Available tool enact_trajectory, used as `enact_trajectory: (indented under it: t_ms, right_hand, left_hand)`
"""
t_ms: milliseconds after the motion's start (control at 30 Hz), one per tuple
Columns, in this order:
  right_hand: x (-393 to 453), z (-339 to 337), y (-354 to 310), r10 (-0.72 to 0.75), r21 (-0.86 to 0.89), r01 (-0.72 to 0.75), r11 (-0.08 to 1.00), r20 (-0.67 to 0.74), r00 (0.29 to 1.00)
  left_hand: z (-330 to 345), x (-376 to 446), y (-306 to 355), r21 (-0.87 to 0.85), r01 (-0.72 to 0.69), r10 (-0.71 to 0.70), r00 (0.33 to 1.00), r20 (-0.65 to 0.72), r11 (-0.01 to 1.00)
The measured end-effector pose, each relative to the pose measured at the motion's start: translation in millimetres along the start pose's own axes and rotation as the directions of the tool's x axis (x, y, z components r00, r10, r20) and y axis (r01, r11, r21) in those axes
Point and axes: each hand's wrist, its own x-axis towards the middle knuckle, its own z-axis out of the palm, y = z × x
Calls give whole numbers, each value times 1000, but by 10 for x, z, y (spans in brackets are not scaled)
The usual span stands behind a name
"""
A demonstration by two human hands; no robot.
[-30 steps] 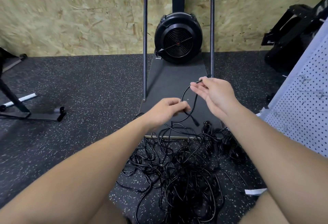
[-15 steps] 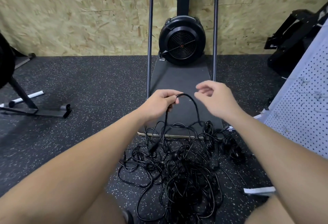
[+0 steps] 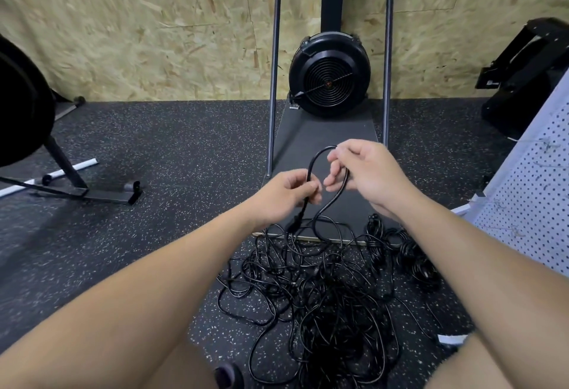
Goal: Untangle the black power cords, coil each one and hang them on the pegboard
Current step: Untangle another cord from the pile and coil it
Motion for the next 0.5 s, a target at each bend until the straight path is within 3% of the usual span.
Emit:
enact_trajectory:
  t_ms: [100, 167, 267, 433, 500]
  right_hand:
    - [29, 13, -27, 57, 24, -56, 998, -35, 998]
    - [22, 7, -42, 76, -78, -74, 994, 20, 997]
    - [-17, 39, -59, 84, -185, -71, 980, 64, 994]
    - [57, 132, -98, 30, 149, -16, 989, -94, 995]
    - [87, 131, -96, 62, 293, -32, 955, -92, 994]
  left_hand:
    - [-2, -12, -4, -75, 38, -46, 994, -102, 996]
    - [-28, -15, 35, -115, 31, -50, 985, -166, 993]
    - [-33, -33, 114, -225, 22, -56, 988, -147, 974]
    - [60, -19, 266, -344, -30, -17, 991, -131, 939]
    - [74, 13, 311, -339, -73, 19, 987, -161, 938]
